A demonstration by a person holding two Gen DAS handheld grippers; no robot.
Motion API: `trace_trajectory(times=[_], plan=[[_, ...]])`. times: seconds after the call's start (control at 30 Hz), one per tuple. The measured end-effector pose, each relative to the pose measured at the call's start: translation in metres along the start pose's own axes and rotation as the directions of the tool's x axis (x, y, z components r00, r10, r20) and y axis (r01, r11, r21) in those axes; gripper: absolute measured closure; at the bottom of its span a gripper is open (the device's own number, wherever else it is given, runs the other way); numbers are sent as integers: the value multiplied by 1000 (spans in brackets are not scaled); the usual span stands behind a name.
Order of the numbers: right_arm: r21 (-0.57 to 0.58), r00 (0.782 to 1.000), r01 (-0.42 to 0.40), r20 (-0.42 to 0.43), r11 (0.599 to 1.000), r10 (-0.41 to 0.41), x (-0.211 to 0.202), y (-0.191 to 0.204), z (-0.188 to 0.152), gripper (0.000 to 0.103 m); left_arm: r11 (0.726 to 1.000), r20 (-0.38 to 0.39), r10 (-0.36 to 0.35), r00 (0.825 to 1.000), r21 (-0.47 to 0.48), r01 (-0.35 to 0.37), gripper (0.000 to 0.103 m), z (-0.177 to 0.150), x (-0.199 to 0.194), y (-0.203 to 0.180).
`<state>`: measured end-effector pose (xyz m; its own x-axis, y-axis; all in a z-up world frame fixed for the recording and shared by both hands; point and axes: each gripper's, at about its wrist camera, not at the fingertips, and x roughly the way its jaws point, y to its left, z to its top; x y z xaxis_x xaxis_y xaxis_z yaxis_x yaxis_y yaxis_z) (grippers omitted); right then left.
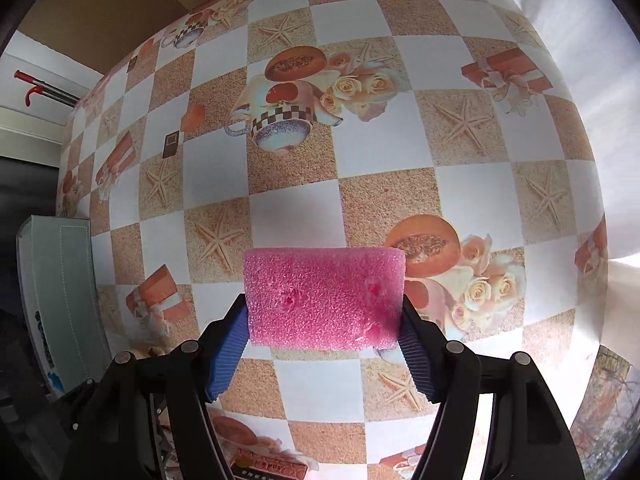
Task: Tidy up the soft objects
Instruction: 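Grasp the beige knit sock with the left tool while the right tool grasps the other pink sponge, then carry the beige sock and pink sponge with both tools over the white box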
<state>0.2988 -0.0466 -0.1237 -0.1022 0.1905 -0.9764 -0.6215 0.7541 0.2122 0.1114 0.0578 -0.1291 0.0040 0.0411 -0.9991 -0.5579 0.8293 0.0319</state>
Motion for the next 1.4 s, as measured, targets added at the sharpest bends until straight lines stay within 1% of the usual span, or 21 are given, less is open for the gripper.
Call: trace_trajectory(times=[0.13, 0.27, 0.3, 0.4, 0.57, 0.7, 0.8, 0.87, 0.93, 1.07, 1.23, 1.4], plan=[[45, 1000, -6, 5, 999, 6, -27, -23, -36, 32, 1000, 37, -8, 999, 25, 7, 77, -14, -27, 4], [93, 1000, -4, 21, 996, 2, -53, -43, -82, 32, 996, 63, -9, 998, 94, 3, 77, -31, -51, 2], [102, 1000, 0, 26, 995, -3, -58, -43, -93, 32, 993, 71, -6, 997, 118, -2, 77, -35, -52, -7], [136, 999, 8, 36, 991, -13, -69, -37, -124, 32, 982, 89, 1, 996, 188, -18, 77, -57, -59, -10], [172, 999, 15, 32, 985, -20, -87, -31, -175, 32, 965, 86, -15, 996, 263, -9, 77, -90, -68, -11], [198, 1000, 6, 18, 980, -10, -91, -19, -207, 32, 933, 93, 7, 996, 359, -41, 77, -120, -73, -14], [202, 1000, -2, 9, 979, 0, -93, -8, -228, 32, 924, 89, -17, 996, 381, -18, 77, -136, -79, -11], [196, 1000, -10, -1, 981, 10, -93, 1, -240, 32, 924, 93, -28, 995, 381, -10, 77, -145, -83, -6], [187, 1000, -2, -2, 982, 2, -95, 10, -251, 32, 927, 96, -33, 995, 376, -6, 77, -150, -85, -2], [181, 1000, -15, 6, 983, 14, -99, 28, -265, 32, 927, 104, -39, 994, 376, -3, 77, -160, -89, 5], [138, 998, -22, 56, 990, 14, -116, 53, -272, 32, 926, 149, -52, 988, 377, -8, 77, -164, -100, 15], [59, 993, 6, 117, 998, -13, -137, 81, -270, 32, 933, 173, -59, 983, 359, -7, 77, -170, -108, 25]])
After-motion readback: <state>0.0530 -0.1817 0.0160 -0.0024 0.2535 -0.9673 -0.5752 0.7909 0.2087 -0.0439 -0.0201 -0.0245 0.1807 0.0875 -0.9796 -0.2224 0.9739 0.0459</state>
